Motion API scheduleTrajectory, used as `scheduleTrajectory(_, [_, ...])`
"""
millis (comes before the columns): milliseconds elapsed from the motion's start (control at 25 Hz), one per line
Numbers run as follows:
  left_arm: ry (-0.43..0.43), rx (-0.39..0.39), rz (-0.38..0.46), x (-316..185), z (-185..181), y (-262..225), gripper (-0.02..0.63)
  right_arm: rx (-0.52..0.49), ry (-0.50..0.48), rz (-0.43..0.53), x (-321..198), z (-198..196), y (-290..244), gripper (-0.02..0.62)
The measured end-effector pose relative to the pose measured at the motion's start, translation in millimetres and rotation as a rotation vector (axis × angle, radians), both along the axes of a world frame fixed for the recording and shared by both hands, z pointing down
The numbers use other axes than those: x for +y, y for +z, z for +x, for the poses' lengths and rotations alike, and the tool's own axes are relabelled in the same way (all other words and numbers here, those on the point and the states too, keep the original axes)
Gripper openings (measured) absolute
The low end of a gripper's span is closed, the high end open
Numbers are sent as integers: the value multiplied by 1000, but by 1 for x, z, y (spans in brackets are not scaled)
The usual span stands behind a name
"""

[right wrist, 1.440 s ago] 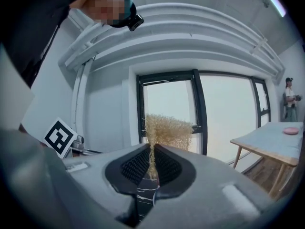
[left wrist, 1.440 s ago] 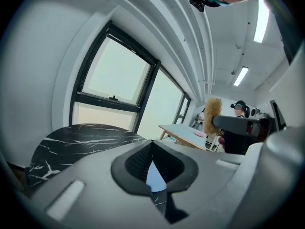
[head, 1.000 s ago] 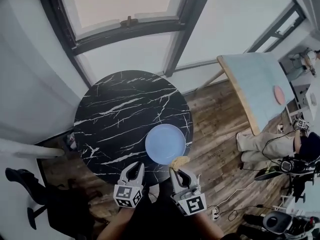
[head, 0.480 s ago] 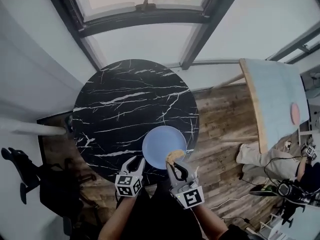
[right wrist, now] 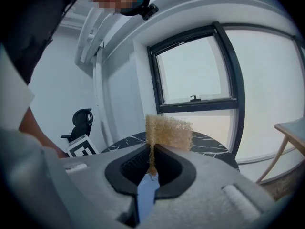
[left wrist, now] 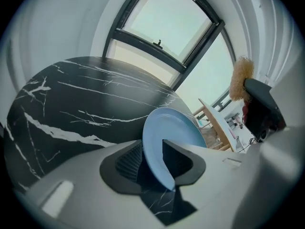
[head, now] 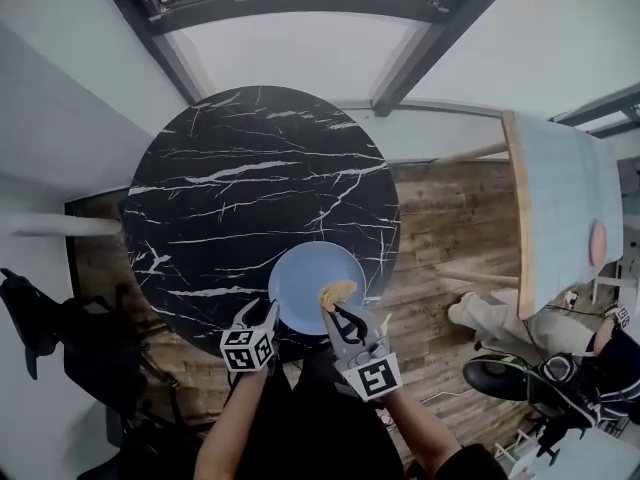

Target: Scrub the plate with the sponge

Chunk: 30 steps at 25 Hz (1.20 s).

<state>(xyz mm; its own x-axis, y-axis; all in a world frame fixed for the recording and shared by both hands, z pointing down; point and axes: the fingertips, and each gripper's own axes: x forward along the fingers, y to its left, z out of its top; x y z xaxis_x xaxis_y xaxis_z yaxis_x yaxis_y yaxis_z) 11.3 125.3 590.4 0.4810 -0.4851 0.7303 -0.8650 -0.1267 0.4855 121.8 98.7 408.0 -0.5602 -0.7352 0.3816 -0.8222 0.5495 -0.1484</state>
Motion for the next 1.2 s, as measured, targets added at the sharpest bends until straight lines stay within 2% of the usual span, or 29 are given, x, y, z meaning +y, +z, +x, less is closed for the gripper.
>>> scheduleTrajectory(400, [21,27,-96,-1,18,40,152,67,-76,-24,-4,-8,47,25])
scheduleTrajectory(520, [29,15,-99,-2,19,47,124,73,-91,-42,-3,-13,57,25])
scheduleTrajectory(600, [32,9,-102,-4,17,50,57,79,-102,-53,-2,-16,64,25])
scheduleTrajectory(880, [67,30,-119,-3,17,53,51,123,-144,-123,1,-25,101,26])
scheduleTrajectory(1040, [77,24,-135,0,4,52,48,150,-197,-135,4,-35,125,25])
scheduleTrajectory(1200, [104,12,-127,5,-8,49,51,192,-225,-192,9,-45,144,26])
